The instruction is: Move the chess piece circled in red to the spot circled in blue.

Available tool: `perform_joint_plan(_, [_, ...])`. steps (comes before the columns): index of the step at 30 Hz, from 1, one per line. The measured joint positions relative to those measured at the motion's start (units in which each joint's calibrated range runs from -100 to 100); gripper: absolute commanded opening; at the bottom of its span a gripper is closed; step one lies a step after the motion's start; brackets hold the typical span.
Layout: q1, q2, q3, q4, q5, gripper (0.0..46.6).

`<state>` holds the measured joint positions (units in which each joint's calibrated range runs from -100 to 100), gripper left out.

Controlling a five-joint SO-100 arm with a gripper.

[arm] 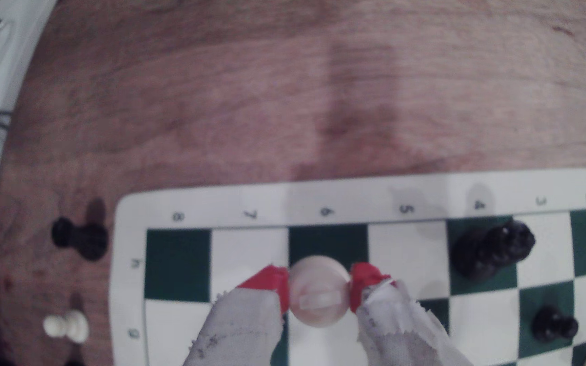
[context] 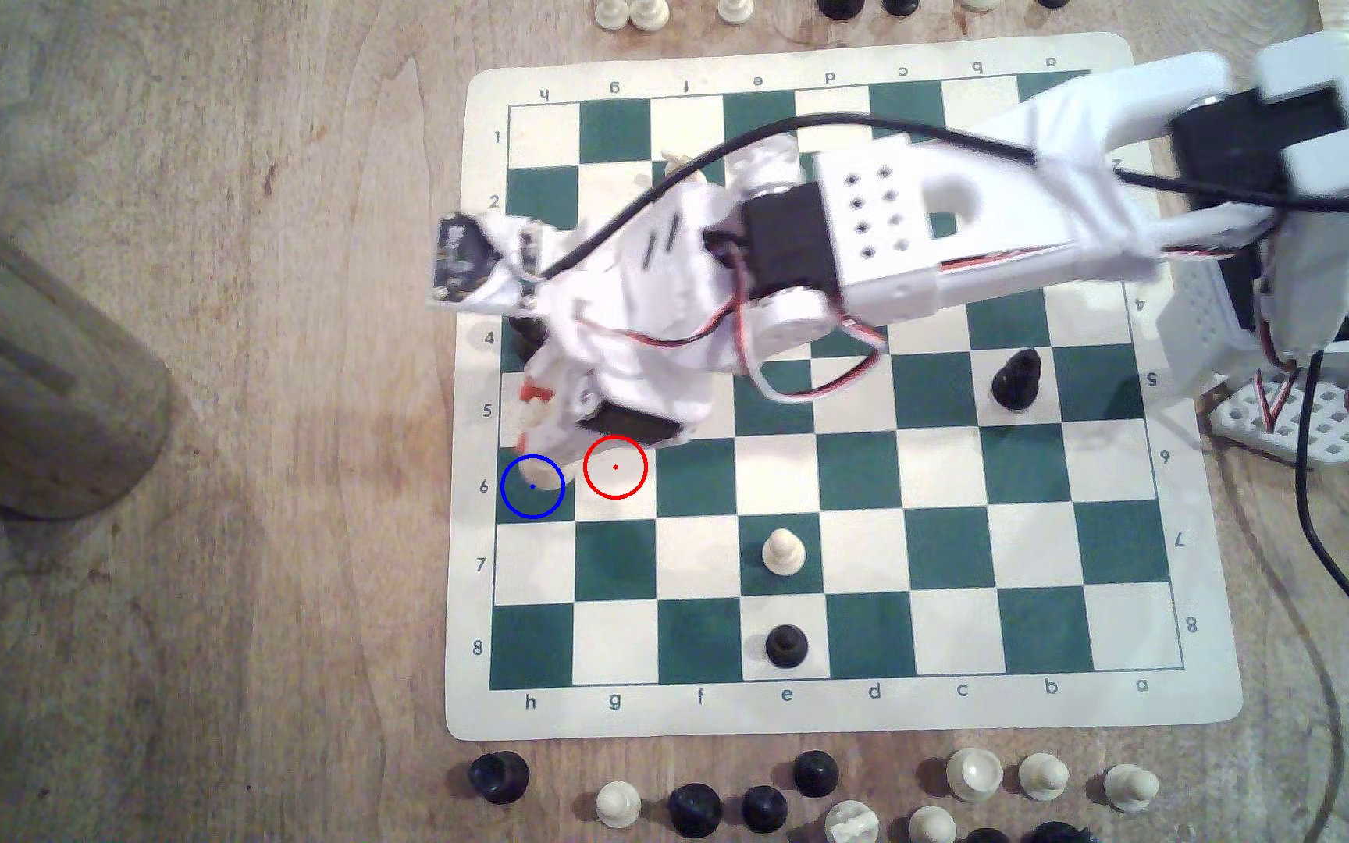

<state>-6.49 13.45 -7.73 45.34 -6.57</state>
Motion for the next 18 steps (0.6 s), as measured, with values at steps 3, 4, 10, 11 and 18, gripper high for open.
perform_joint_plan(3, [0.07, 3.02, -2.26, 0.00, 0.00, 0.2])
perform_joint_plan(4, [0.07, 4.02, -3.07, 0.00, 0.00, 0.2])
perform_joint_plan(10, [0.59, 7.79, -4.07, -0.96, 0.15, 0.2])
perform_joint_plan(11, [0.81, 8.13, -4.07, -1.20, 0.05, 0.2])
perform_joint_plan(18, [1.33, 12.48, -9.22, -1.43, 0.15, 0.2])
